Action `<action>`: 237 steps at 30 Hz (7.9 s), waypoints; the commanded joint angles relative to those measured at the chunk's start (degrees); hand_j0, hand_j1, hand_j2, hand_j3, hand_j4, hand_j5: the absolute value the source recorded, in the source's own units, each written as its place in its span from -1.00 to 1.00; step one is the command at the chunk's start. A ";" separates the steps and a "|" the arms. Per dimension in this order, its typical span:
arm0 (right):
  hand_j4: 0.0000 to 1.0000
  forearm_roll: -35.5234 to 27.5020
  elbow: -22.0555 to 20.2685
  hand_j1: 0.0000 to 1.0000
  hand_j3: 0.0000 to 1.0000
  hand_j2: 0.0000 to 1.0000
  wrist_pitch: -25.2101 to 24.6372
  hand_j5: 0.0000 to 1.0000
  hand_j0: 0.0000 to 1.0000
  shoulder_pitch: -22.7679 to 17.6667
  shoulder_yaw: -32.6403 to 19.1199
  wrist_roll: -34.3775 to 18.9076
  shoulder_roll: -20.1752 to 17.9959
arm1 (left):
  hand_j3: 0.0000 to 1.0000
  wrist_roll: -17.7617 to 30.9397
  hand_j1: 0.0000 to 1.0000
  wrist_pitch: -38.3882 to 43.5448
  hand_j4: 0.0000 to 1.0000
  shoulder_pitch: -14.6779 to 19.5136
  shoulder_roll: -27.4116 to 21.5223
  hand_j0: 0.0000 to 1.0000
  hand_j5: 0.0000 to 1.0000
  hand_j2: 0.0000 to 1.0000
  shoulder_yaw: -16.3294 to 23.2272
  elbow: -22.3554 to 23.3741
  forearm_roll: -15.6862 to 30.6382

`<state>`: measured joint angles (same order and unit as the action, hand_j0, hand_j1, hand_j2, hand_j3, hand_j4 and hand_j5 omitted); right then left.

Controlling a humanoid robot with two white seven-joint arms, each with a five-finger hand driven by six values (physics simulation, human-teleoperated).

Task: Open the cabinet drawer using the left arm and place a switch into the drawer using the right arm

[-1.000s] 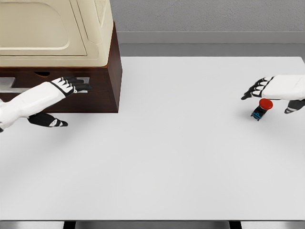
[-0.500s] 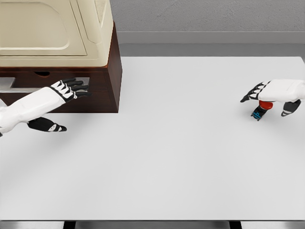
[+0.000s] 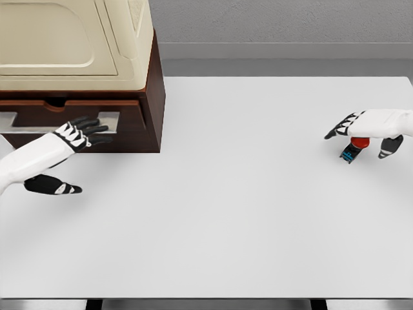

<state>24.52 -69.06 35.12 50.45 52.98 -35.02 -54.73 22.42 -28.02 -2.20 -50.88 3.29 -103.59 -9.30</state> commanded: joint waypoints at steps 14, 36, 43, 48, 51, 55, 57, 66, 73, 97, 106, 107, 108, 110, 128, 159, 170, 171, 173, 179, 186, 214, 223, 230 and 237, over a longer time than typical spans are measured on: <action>1.00 -0.18 0.24 1.00 1.00 1.00 -0.12 1.00 1.00 0.00 -0.07 0.02 0.50 | 1.00 0.16 1.00 -4.50 1.00 -7.12 -0.10 1.00 1.00 1.00 -8.56 0.49 -2.56; 1.00 -0.09 0.24 1.00 1.00 1.00 -0.12 1.00 1.00 0.00 0.02 0.02 0.50 | 1.00 0.16 1.00 -6.98 1.00 -19.42 0.61 1.00 1.00 1.00 -21.66 0.40 0.07; 1.00 -0.18 0.15 1.00 1.00 1.00 -0.12 1.00 1.00 0.00 -0.07 0.02 0.41 | 1.00 0.08 1.00 -6.98 1.00 -22.76 1.22 1.00 1.00 1.00 -30.27 0.40 4.03; 1.00 -0.27 -0.38 1.00 1.00 1.00 -0.12 1.00 1.00 0.09 -0.16 0.02 0.41 | 1.00 0.08 1.00 -6.98 1.00 -22.76 1.22 1.00 1.00 1.00 -35.37 0.40 7.55; 1.00 -0.79 -0.73 1.00 1.00 1.00 -0.12 1.00 1.00 0.09 -0.42 0.02 -0.46 | 1.00 0.08 1.00 -6.98 1.00 -20.05 0.69 1.00 1.00 1.00 -35.37 0.40 8.69; 1.00 -0.62 -1.61 1.00 1.00 1.00 -0.12 1.00 1.00 0.00 -0.51 0.02 -1.08 | 1.00 0.08 1.00 -6.98 1.00 -11.08 0.61 1.00 1.00 1.00 -30.37 0.31 9.48; 1.00 -0.71 -1.87 1.00 1.00 1.00 -0.12 1.00 1.00 0.00 -0.59 0.02 -1.08 | 1.00 0.08 1.00 -6.98 1.00 -7.21 0.61 1.00 1.00 1.00 -26.23 0.31 9.39; 1.00 -0.35 -2.66 1.00 1.00 1.00 -0.12 1.00 1.00 0.00 -0.16 0.02 -0.20 | 1.00 0.08 1.00 -6.98 1.00 -0.09 1.13 1.00 1.00 1.00 -17.70 0.31 9.39; 0.88 -0.18 -2.57 0.88 0.88 0.88 -0.12 0.88 0.88 -0.09 -0.07 0.02 -0.29 | 1.00 0.51 1.00 -6.98 1.00 2.63 1.22 1.00 1.00 1.00 -11.73 0.31 8.78; 0.57 -0.09 -0.64 0.57 0.57 0.57 -0.12 0.57 0.57 -0.70 0.02 0.02 -0.29 | 1.00 0.43 1.00 -6.98 1.00 2.81 18.44 1.00 1.00 1.00 -16.30 0.40 10.53; 0.53 0.26 0.24 0.53 0.53 0.53 -0.12 0.53 0.53 -0.70 0.02 0.02 -0.03 | 1.00 0.51 1.00 -6.98 1.00 0.17 21.79 1.00 1.00 1.00 -17.62 0.40 10.45; 0.45 0.26 0.24 0.45 0.45 0.45 -0.12 0.45 0.45 -0.70 0.02 0.02 -0.03 | 1.00 0.43 1.00 -6.98 1.00 0.00 21.88 1.00 1.00 1.00 -17.62 0.40 10.53; 0.36 0.26 0.24 0.36 0.36 0.36 -0.12 0.36 0.36 -0.70 0.02 0.02 -0.03 | 1.00 0.43 1.00 -6.98 1.00 -0.09 21.96 1.00 1.00 1.00 -17.79 0.40 10.53; 0.36 0.17 0.24 0.36 0.36 0.36 -0.12 0.36 0.36 -0.62 0.02 0.02 -0.03 | 1.00 0.43 1.00 -6.98 1.00 -0.09 22.66 1.00 1.00 1.00 -17.88 0.40 10.62; 0.10 0.00 -0.29 0.10 0.10 0.10 -0.12 0.10 0.10 -0.62 -0.24 0.02 -0.11 | 1.00 0.51 1.00 -6.98 1.00 0.00 23.19 1.00 1.00 1.00 -17.88 0.40 10.62; -0.31 -2.90 -26.92 -0.31 -0.31 -0.31 -0.12 -0.31 -0.31 0.70 -6.84 0.02 2.88 | 1.00 0.43 1.00 -6.98 1.00 -0.35 23.81 1.00 1.00 1.00 -18.93 0.40 10.80; -0.31 -2.90 -30.70 -0.31 -0.31 -0.31 -0.12 -0.31 -0.31 4.31 -7.10 0.02 11.49 | 1.00 0.51 1.00 -6.98 1.00 -1.67 23.90 1.00 1.00 1.00 -21.13 0.40 11.41; -0.31 -2.82 -30.61 -0.31 -0.31 -0.31 -0.12 -0.31 -0.31 4.48 -7.10 0.02 12.81 | 1.00 0.51 1.00 -6.98 1.00 -1.67 23.90 1.00 1.00 1.00 -21.22 0.40 11.41; -0.31 -2.82 -30.61 -0.31 -0.31 -0.31 -0.12 -0.31 -0.31 4.66 -7.19 0.02 15.53 | 1.00 0.51 1.00 -6.98 1.00 -1.67 23.90 1.00 1.00 1.00 -21.22 0.40 11.41; -0.31 -2.82 -30.79 -0.31 -0.31 -0.31 -0.12 -0.31 -0.31 7.38 -6.57 0.02 20.19 | 1.00 0.51 1.00 -6.98 1.00 -1.67 23.99 1.00 1.00 1.00 -21.13 0.40 11.41; -0.31 -2.82 -30.79 -0.31 -0.31 -0.31 -0.12 -0.31 -0.31 10.55 -6.40 0.02 24.50 | 1.00 0.51 1.00 -6.98 1.00 -1.67 23.90 1.00 1.00 1.00 -21.13 0.40 11.41; -0.30 -0.35 -13.65 -0.30 -0.30 -0.30 -0.58 -0.30 -0.30 17.23 -2.44 0.02 45.06 | 1.00 0.51 1.00 -6.98 1.00 -1.67 23.99 1.00 1.00 1.00 -21.13 0.40 11.41; -0.30 0.00 -6.09 -0.30 -0.30 -0.30 -0.12 -0.30 -0.30 18.02 -2.00 0.02 47.00 | 1.00 0.51 1.00 -6.98 1.00 -1.67 23.99 1.00 1.00 1.00 -21.04 0.40 11.41; -0.30 0.00 -3.45 -0.30 -0.30 -0.30 -0.12 -0.30 -0.30 18.72 -1.74 0.02 48.58 | 1.00 0.51 1.00 -6.98 1.00 -1.67 23.99 1.00 1.00 1.00 -21.04 0.40 11.41; -0.30 0.08 -1.43 -0.30 -0.30 -0.30 -0.12 -0.30 -0.30 19.25 -1.65 0.02 50.25 | 1.00 0.51 1.00 -6.98 1.00 -1.67 23.99 1.00 1.00 1.00 -21.04 0.40 11.41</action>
<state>24.81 -70.99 35.19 69.70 51.39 -35.05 -4.92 22.96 -35.09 -3.87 -26.86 -17.75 -103.17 1.69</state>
